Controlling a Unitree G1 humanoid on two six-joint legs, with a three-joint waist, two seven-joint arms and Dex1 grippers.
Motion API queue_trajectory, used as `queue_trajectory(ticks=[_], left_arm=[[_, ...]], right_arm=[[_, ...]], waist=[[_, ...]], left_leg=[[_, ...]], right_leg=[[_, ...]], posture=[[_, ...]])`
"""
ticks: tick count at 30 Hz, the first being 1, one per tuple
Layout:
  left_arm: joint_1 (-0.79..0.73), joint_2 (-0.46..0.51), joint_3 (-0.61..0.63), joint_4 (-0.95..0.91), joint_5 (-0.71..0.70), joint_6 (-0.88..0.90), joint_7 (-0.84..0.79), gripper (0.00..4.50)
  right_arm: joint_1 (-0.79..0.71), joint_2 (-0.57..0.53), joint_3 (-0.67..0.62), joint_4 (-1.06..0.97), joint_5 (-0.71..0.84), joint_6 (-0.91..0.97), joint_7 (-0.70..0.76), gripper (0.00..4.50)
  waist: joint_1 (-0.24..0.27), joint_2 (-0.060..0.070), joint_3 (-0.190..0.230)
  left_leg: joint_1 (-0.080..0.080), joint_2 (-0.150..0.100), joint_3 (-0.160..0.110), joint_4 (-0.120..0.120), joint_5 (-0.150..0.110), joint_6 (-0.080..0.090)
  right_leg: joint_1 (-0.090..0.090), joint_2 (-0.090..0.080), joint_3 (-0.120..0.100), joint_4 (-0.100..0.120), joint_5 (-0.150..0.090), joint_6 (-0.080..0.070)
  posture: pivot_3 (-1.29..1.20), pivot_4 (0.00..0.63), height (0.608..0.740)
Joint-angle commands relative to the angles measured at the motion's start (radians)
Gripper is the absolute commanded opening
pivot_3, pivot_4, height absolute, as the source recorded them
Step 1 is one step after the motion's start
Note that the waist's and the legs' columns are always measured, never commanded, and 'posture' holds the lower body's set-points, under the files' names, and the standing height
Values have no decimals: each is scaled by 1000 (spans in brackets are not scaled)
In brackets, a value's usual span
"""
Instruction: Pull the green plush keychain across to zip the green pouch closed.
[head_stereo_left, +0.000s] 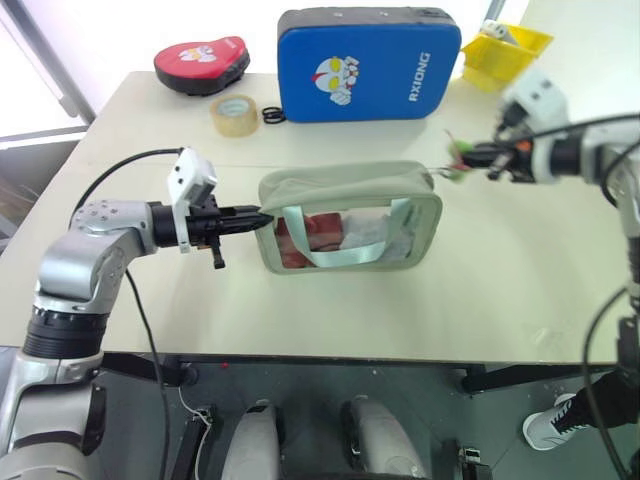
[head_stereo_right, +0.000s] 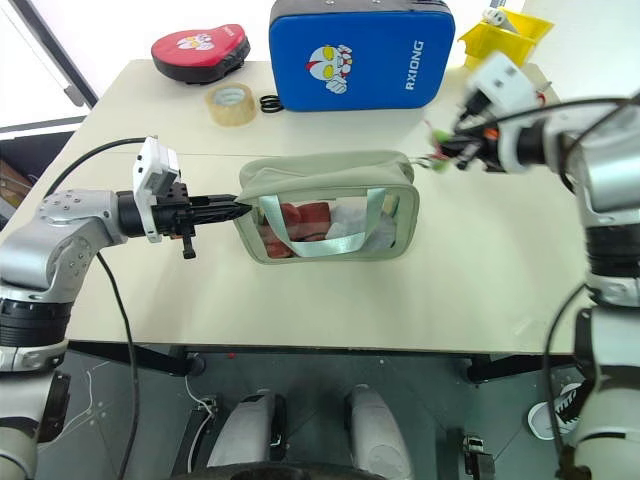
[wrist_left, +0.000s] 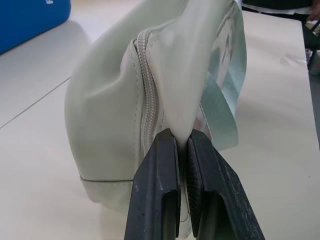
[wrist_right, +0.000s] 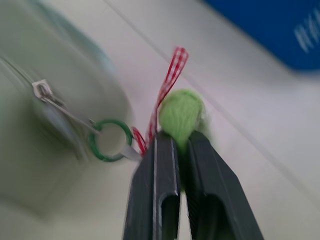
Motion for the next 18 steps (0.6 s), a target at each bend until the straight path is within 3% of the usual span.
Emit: queue_trajectory(ticks=[1, 5, 8, 12, 18], left_arm=[[19, 21, 21, -4, 2, 16, 11, 0], [24, 29, 31, -11, -9, 32, 23, 0], [23, 31, 35, -13, -18, 41, 32, 0], [28, 33, 36, -30, -32, 57, 46, 0], [43, 36, 49, -52, -59, 79, 67, 0]], right_arm=[[45, -72, -86, 35, -56, -27, -90, 69], [191, -105, -77, -1, -78, -42, -128, 69], [279, -54, -36, -112, -60, -31, -143, 69], [240, 15, -22, -92, -75, -24, -215, 69], [147, 32, -4, 70, -156, -64, -334, 69]], waist=[[-14, 1, 0], [-15, 1, 0], [-13, 1, 0], [-19, 1, 0], [-16, 1, 0]], left_leg=[[0, 0, 0, 0, 0, 0], [0, 0, -1, 0, 1, 1], [0, 0, -2, 0, 1, 1], [1, 0, -1, 1, 1, 1], [2, 0, -1, 0, 1, 1]], right_leg=[[0, 0, 0, 1, 0, 0], [1, 0, 0, 2, 0, 0], [1, 0, -1, 1, 0, 0], [2, 0, 0, 2, 0, 0], [2, 0, 0, 1, 0, 0]], posture=[[0, 150, 737], [0, 150, 737], [0, 150, 737], [0, 150, 737], [0, 150, 737]])
